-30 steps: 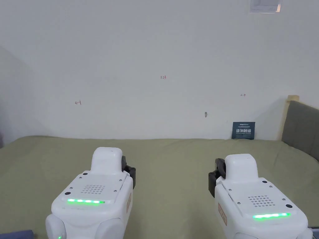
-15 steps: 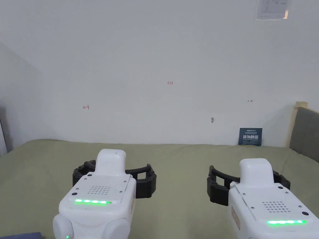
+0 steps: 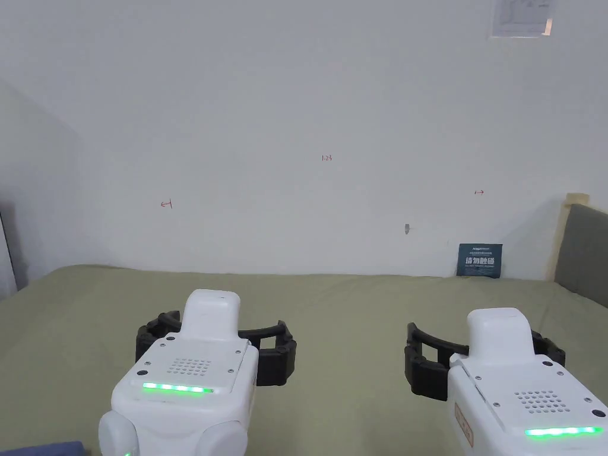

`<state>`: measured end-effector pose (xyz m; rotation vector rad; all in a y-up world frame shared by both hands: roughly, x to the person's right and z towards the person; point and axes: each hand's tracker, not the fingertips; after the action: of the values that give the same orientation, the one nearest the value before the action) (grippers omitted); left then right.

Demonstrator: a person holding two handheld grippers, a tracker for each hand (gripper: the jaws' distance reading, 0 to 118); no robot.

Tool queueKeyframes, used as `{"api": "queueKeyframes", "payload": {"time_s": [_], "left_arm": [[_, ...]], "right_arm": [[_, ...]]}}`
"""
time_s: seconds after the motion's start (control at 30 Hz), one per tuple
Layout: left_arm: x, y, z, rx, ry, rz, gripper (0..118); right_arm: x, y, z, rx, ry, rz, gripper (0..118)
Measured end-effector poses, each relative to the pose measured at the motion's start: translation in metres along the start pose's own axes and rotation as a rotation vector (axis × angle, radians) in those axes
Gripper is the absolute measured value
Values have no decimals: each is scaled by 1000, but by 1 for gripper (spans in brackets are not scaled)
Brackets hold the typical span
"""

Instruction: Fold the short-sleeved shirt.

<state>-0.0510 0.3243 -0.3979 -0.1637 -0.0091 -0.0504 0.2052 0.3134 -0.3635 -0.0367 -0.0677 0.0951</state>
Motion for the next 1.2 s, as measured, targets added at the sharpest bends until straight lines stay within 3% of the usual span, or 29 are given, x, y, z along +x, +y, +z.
{"api": "queueKeyframes", "payload": {"time_s": [0.2, 0.53, 0.93, 1.13, 1.2], "left_arm": [[-3, -5, 0, 39, 5, -29, 118], [6, -4, -4, -54, 34, -64, 118], [-4, 6, -1, -74, -23, 11, 118], [1, 8, -2, -45, 101, -44, 118], [0, 10, -5, -120, 108, -41, 118]], "right_arm": [[0, -1, 0, 7, 3, 9, 103], [2, -1, -1, -1, 9, 11, 103], [2, -3, -2, -13, 16, 7, 103], [-1, -2, -3, -15, 24, 4, 103], [-1, -1, -2, -13, 28, 2, 103]]}}
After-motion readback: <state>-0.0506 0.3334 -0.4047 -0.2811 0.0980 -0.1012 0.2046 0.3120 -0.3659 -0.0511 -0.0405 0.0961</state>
